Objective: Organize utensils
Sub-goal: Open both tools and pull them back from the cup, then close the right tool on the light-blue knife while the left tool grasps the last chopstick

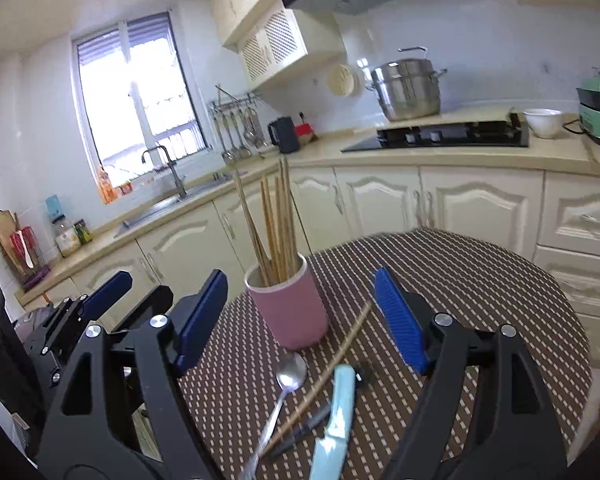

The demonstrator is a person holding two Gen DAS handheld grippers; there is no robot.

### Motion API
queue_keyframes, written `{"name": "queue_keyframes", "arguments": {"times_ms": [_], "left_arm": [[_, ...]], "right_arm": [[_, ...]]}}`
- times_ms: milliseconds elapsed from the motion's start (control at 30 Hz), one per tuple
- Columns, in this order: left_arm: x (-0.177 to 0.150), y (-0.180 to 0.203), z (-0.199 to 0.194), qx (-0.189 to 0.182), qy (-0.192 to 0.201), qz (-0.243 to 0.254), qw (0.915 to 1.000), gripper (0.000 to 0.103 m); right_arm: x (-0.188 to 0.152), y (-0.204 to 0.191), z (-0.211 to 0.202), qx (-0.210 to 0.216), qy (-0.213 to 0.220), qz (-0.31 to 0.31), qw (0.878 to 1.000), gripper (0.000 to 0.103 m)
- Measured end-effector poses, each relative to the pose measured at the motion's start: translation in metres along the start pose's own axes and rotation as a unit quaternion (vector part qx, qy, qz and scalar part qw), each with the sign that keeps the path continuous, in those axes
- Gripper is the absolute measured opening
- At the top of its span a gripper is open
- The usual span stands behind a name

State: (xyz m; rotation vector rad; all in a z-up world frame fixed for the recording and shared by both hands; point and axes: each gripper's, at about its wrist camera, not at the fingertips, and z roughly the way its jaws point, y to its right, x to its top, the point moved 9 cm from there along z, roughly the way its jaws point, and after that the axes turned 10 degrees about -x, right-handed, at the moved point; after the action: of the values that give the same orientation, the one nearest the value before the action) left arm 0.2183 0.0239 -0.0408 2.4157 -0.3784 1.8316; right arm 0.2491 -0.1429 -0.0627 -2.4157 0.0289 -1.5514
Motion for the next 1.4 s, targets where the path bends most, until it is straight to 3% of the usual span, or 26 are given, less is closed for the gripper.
{"name": "queue_keyframes", "arguments": {"times_ms": [267,467,733,800,833,900,933,1100,1133,1167,1400], "left_arm": [[-0.045,0.008,0.003,-0.029,-0.074,-0.004,0.9969,0.058],[-0.082,0.004,0.013,-0.031,-0.120,-0.021,0.9920,0.058],[-0.118,0.002,0.029,-0.037,-0.165,-0.025,0.9854,0.058],[-0.126,0.000,0.033,-0.038,-0.174,-0.025,0.9837,0.058],[-0.131,-0.001,0.035,-0.039,-0.181,-0.025,0.9825,0.058],[-0.135,-0.002,0.039,-0.038,-0.187,-0.026,0.9813,0.058],[-0.138,-0.004,0.041,-0.037,-0.190,-0.027,0.9806,0.058],[-0.141,-0.006,0.053,-0.042,-0.205,-0.034,0.9773,0.058],[-0.139,-0.005,0.057,-0.048,-0.207,-0.037,0.9764,0.058],[-0.136,-0.003,0.061,-0.056,-0.209,-0.038,0.9756,0.058],[-0.124,0.016,0.093,-0.091,-0.222,-0.041,0.9700,0.058]], "right_arm": [[-0.060,0.014,0.016,-0.051,-0.095,-0.020,0.994,0.078],[-0.120,0.016,0.049,-0.072,-0.190,-0.051,0.978,0.078],[-0.153,0.007,0.076,-0.098,-0.228,-0.109,0.962,0.078],[-0.161,0.006,0.083,-0.107,-0.240,-0.129,0.956,0.068],[-0.165,0.006,0.086,-0.111,-0.249,-0.135,0.953,0.052],[-0.164,0.005,0.085,-0.117,-0.240,-0.146,0.953,0.046],[-0.164,0.003,0.087,-0.112,-0.240,-0.153,0.952,0.036],[-0.159,0.008,0.093,-0.086,-0.254,-0.114,0.957,0.032],[-0.157,0.012,0.093,-0.074,-0.253,-0.093,0.960,0.023],[-0.154,0.015,0.094,-0.064,-0.257,-0.080,0.961,0.022],[-0.137,0.050,0.106,-0.061,-0.260,-0.039,0.963,0.022]]}}
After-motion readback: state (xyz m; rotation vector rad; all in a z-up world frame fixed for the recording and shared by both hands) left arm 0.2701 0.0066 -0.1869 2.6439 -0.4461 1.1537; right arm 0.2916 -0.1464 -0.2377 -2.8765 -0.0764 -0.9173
